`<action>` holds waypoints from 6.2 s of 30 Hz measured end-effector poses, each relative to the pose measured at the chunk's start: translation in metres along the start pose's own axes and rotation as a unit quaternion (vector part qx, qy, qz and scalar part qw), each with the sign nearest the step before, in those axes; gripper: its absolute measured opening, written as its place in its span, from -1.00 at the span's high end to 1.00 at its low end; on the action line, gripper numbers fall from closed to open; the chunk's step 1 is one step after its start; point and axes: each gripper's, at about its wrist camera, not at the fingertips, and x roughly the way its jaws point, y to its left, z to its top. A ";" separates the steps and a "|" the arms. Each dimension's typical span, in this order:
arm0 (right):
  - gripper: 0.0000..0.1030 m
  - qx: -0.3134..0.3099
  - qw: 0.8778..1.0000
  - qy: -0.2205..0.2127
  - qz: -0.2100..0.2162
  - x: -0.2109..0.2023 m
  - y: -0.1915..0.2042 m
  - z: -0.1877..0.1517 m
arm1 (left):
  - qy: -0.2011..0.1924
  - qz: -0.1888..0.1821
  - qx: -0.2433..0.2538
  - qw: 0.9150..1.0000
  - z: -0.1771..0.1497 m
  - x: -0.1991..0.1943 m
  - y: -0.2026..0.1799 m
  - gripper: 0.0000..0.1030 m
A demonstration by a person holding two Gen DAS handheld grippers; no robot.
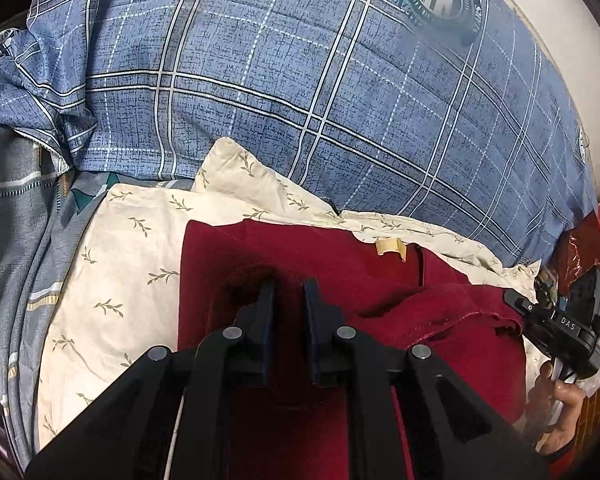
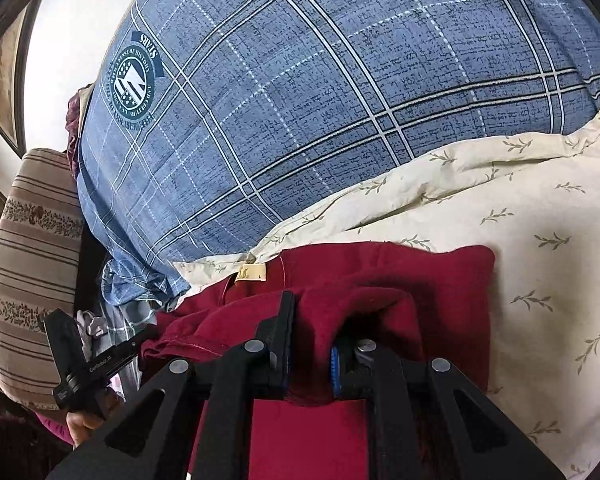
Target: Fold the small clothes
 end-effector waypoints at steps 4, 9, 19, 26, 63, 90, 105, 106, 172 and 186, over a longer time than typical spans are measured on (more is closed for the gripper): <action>0.73 -0.001 1.000 -0.006 0.005 -0.003 0.001 -0.003 | -0.007 0.002 0.002 1.000 0.001 -0.003 -0.003 0.78; 0.72 0.001 1.000 -0.010 0.011 -0.006 0.001 -0.003 | -0.014 0.015 0.015 1.000 0.000 -0.003 -0.007 0.78; 0.72 -0.004 1.000 -0.010 0.005 -0.004 0.003 0.000 | -0.018 0.017 0.019 1.000 0.004 -0.001 -0.006 0.78; 0.72 0.004 1.000 -0.007 0.002 -0.004 0.001 -0.001 | -0.016 0.018 0.024 0.999 0.004 0.002 -0.007 0.78; 0.12 -0.093 0.970 0.008 -0.223 0.041 0.009 0.020 | 0.031 0.087 -0.008 0.996 0.002 0.035 0.034 -0.59; 0.18 -0.156 0.985 0.061 -0.048 0.020 0.115 -0.033 | 0.002 0.073 0.007 0.997 -0.065 -0.078 0.027 -0.59; 0.21 -0.235 0.956 0.160 -0.075 0.217 0.212 -0.059 | 0.033 0.090 -0.031 0.995 -0.086 -0.042 0.047 -0.65; 0.20 -0.235 0.955 0.163 -0.076 0.214 0.214 -0.057 | 0.034 0.086 -0.036 0.995 -0.087 -0.044 0.049 -0.65; 0.71 -0.174 0.980 0.084 0.038 0.080 0.204 -0.004 | -0.015 -0.052 0.050 0.997 -0.056 -0.089 -0.062 0.59; 0.72 -0.143 0.987 0.027 -0.066 -0.024 0.076 0.034 | 0.041 -0.143 0.131 0.980 -0.076 -0.030 -0.209 0.59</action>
